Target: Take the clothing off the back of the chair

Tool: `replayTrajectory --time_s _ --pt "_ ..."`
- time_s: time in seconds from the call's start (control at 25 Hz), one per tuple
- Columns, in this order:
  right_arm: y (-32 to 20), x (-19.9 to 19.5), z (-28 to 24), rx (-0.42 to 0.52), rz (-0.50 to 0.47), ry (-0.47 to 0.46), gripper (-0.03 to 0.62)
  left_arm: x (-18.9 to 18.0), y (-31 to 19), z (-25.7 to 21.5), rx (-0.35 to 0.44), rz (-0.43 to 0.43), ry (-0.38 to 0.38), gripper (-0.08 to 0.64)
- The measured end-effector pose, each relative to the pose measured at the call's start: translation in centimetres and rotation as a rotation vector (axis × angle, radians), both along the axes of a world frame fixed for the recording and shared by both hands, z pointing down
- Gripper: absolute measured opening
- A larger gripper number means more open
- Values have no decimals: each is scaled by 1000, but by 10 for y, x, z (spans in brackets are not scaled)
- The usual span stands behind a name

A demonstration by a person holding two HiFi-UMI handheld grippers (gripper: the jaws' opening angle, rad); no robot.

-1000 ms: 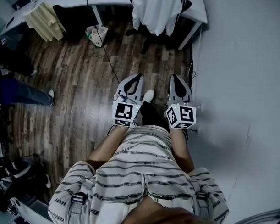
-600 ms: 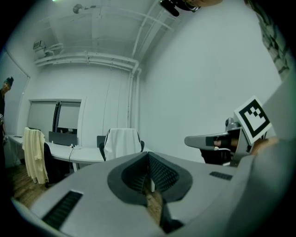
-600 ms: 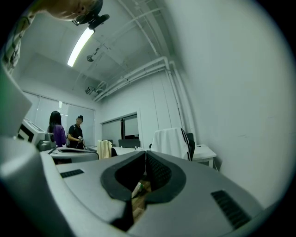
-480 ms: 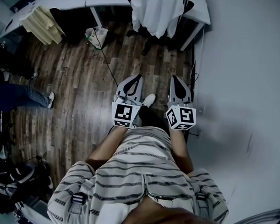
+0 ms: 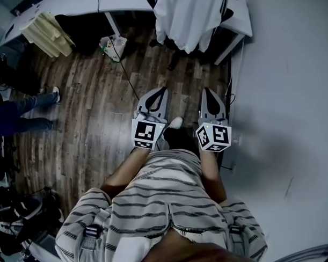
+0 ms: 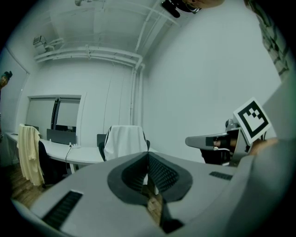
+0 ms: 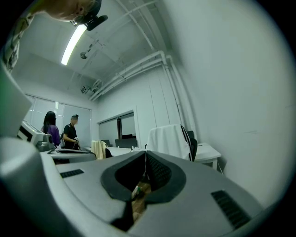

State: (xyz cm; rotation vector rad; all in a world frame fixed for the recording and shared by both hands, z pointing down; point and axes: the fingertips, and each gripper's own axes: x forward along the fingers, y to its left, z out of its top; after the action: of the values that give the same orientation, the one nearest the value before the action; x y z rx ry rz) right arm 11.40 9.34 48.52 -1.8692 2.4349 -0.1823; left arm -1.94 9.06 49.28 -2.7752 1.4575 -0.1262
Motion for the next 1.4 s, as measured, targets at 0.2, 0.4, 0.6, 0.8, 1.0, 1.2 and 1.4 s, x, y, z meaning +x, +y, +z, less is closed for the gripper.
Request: replayTrajectory --time_s 0.2,0.4,0.6,0.8,1.0,1.2,1.4 --pt "-39 9 5 -12 6 -3 20 7 -41 4 -9 -4 -2 25" --pt "-84 23 -7 -20 17 -5 20 15 -85 -7 -14 -7 -7 25" --pt "-125 28 -24 -21 17 -7 21 18 -128 -25 -12 -22 -3 25" --pt "-161 35 -32 -23 13 -9 20 27 -168 -37 -7 -32 0 25" --pt "-196 47 -32 -27 12 -12 21 41 -202 -38 -9 -29 -12 25" --pt "-226 58 -28 -36 8 -10 20 49 -233 -37 -16 -40 -21 25" --pt "-244 53 -25 -40 -8 -9 20 48 -248 -39 -10 -37 -13 25"
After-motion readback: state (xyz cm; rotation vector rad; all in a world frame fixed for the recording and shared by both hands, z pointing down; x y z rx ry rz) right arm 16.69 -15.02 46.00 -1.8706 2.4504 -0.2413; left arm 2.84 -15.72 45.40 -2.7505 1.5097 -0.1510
